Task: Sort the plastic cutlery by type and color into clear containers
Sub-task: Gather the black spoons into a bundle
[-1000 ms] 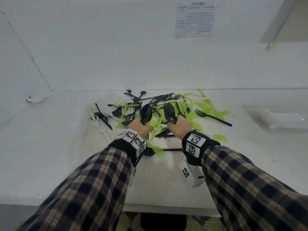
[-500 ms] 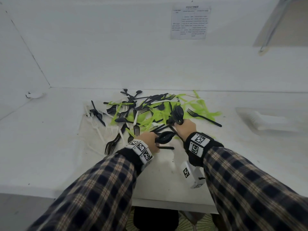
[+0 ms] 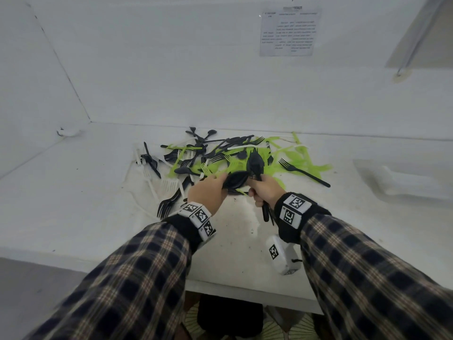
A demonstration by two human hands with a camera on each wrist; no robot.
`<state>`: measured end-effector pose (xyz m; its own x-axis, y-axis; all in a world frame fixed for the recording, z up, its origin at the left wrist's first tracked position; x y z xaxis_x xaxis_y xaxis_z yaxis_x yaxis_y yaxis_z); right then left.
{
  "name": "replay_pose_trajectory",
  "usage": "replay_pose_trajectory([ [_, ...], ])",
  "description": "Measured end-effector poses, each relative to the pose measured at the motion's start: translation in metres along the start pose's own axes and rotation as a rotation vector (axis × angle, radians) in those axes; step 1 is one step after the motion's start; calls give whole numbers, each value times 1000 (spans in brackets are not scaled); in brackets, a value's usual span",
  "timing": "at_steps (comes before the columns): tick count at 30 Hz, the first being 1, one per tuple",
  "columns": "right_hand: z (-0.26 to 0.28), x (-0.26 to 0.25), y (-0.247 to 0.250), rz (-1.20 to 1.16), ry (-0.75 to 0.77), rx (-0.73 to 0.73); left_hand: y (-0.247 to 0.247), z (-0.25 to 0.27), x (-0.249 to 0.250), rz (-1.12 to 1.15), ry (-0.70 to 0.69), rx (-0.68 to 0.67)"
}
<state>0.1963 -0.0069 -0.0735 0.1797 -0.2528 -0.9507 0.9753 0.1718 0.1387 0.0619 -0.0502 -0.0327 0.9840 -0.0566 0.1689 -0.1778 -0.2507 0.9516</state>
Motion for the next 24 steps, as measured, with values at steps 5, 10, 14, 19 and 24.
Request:
replay_pose_trajectory([
  [5,3,4,-22,-67,-64,-94,-2,6,-6,227,75,25],
  [10,2,2,-37,-121,-104,-119,-1,1,-11,452,76,81],
  [14,1,-6,-44,-217,-100,-145,-2,-3,-18,614,140,65],
  [19,-4,-13,-54,-203,-63,-241,-3,-10,-32,743,250,89],
  [24,-14,-19,-69,-234,-30,-225,-18,-18,-45,1002,444,75],
])
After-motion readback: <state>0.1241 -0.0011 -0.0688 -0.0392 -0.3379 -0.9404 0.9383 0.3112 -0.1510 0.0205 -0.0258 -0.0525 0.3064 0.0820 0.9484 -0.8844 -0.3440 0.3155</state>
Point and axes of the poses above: each hand's wrist, its own z-axis away from the middle knuckle, its own y-axis out of the back of the hand, x = y × z, the point moved 7 cm from there along -z, towards the middle knuckle, and after that the axes turned 5 degrees about x, right-handed, at the moved point
